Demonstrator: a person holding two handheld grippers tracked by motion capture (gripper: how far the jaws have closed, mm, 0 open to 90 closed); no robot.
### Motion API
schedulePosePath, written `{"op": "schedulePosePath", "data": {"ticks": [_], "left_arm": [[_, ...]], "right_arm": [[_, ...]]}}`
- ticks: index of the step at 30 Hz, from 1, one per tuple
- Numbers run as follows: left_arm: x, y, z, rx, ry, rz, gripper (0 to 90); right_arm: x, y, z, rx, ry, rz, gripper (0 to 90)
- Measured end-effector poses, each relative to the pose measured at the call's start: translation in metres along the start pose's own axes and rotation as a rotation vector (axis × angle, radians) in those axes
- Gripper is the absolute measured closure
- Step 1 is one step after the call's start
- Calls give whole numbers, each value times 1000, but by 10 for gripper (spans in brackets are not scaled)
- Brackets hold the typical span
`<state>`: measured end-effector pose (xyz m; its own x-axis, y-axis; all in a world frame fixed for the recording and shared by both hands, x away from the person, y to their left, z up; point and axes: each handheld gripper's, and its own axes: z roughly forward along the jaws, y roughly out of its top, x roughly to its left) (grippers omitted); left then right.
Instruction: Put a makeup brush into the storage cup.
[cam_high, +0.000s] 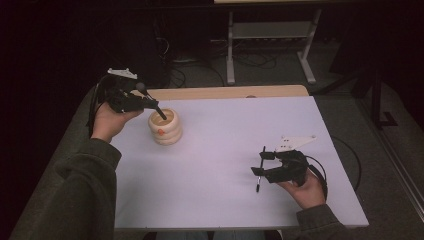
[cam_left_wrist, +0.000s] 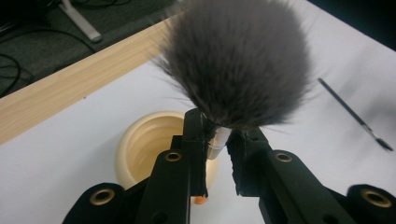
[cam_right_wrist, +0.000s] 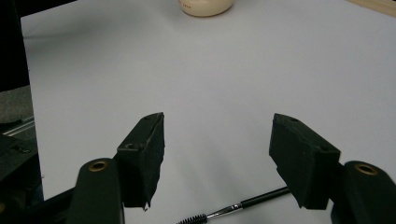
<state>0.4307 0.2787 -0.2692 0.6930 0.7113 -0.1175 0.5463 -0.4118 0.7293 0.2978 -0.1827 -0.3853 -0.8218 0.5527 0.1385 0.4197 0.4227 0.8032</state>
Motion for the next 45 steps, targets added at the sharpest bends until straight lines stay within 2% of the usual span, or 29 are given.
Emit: {"op": "schedulePosePath", "data": {"ticks": [2,8,12,14,16,24,27,29,35,45], "left_arm": [[2,-1,2,1,10,-15,773],[7,-5,9,10,36,-26,772],[9,-8,12,12,40,-35,772],[12,-8,14,5,27,-57,772],[13,-7,16,2,32,-63,772],[15,-9,23,14,41,-71,771],[15,-11,27,23,33,-83,771],[16,-13,30,31,38,-76,771],[20,-22,35,43,45,-99,771],[24,-35,43,59,51,-115,770]], "right_arm": [[0,0,0,1,0,-1,343],[-1,0,-1,-2,-4,1,342],[0,0,-2,1,-3,2,342],[1,0,-2,3,-6,-1,342],[1,0,-2,-3,-9,-1,342],[0,0,-3,-4,-9,-4,342],[-1,0,-3,-5,-6,0,342],[-1,0,-3,-4,-6,1,342],[0,0,-3,-2,-12,-8,342],[0,1,-1,6,-10,-5,341]]}}
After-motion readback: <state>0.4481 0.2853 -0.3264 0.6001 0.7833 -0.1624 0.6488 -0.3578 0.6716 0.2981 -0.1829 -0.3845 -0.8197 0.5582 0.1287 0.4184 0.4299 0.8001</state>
